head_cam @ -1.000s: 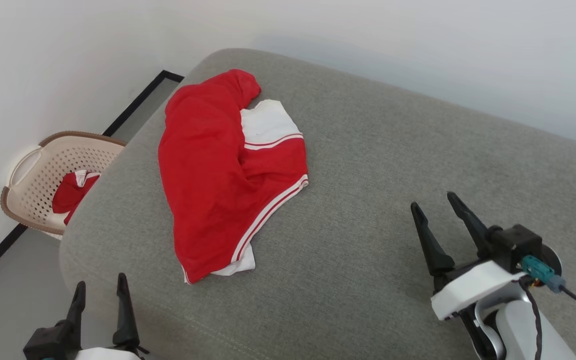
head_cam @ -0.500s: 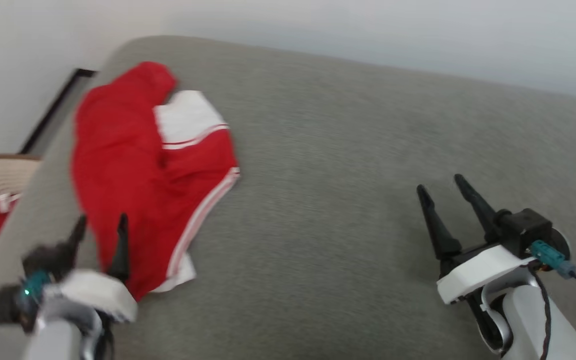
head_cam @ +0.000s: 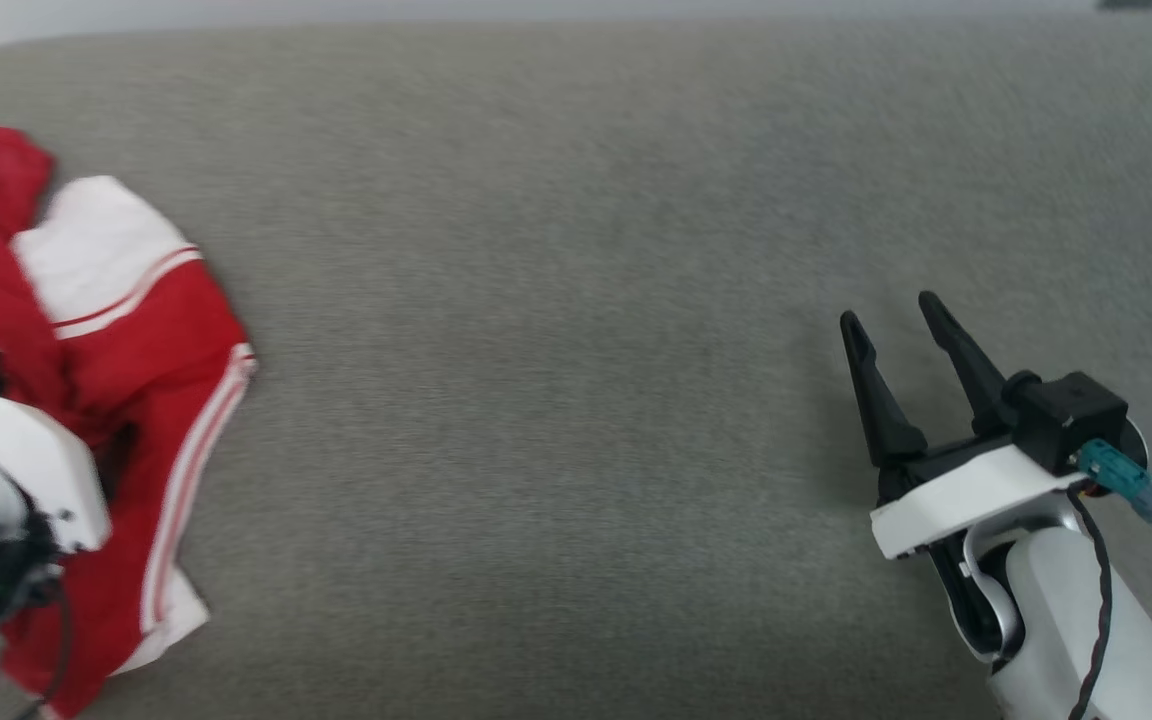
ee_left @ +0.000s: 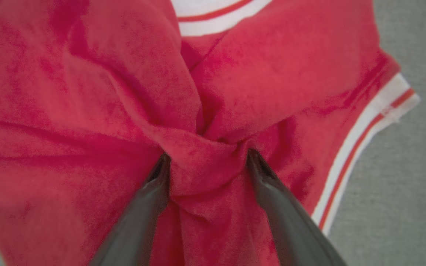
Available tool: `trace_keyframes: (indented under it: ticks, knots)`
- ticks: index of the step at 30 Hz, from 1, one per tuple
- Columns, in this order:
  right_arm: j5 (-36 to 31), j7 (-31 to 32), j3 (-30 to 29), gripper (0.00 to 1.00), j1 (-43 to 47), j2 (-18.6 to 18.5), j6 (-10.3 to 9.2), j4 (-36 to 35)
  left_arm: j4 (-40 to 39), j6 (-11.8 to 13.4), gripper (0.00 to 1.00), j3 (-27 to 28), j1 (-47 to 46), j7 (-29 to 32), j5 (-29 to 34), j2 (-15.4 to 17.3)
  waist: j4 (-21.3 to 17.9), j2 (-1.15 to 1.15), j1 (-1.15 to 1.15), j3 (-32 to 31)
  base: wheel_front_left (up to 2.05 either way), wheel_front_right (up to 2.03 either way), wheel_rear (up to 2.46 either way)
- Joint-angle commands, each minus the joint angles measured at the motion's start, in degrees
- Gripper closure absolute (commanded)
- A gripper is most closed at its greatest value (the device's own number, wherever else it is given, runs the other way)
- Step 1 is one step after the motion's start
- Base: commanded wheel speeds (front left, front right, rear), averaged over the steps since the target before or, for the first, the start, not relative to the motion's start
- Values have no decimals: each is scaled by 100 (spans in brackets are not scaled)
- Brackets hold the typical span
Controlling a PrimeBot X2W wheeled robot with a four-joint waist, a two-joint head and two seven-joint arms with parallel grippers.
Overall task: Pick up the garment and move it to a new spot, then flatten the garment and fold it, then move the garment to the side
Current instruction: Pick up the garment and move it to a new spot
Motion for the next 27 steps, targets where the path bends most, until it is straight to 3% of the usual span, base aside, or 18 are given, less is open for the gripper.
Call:
trace_keyframes:
  ticks: [1, 6, 7, 8, 9, 10, 12, 20, 27]
  knots:
    - [25, -27, -3, 0, -101, 40, 0, -39, 31, 8, 0, -122, -100, 237, -281, 137, -381, 0, 0, 355, 0, 0, 0]
    - [20, -27, -23, 0, -210, 43, 0, -97, 227, 7, 0, -328, -147, 666, -733, 213, -547, 0, 0, 559, 0, 0, 0]
    - [23, -27, -25, 0, -228, 44, 0, -101, 273, 7, 15, -388, -167, 725, -800, 203, -579, 0, 0, 596, 0, 0, 0]
    - [27, -27, -27, 0, -248, 46, 0, -103, 308, 7, 51, -436, -196, 732, -828, 188, -606, 0, 0, 626, 0, 0, 0]
    - [27, -27, -36, 0, -263, 51, 0, -108, 325, 7, 79, -488, -214, 736, -908, 144, -625, 0, 0, 639, 0, 0, 0]
    - [29, -27, -47, 0, -270, 55, 0, -107, 329, 4, 100, -534, -217, 717, -986, 100, -637, 0, 0, 641, 0, 0, 0]
    - [29, -27, -65, 0, -260, 89, 0, -95, 293, -15, 100, -634, -257, 556, -1024, 99, -655, 0, 0, 599, 0, 0, 0]
    - [116, -27, -21, 0, -139, 315, -1, -27, -249, -1, 100, -1004, -821, -1086, -498, 588, -714, 0, 0, 198, 0, 0, 0]
    - [213, -27, 9, 0, -60, 543, 0, -39, -1247, 6, 100, -1806, -1419, -1156, -646, 622, -1068, 0, 0, 30, 0, 0, 0]
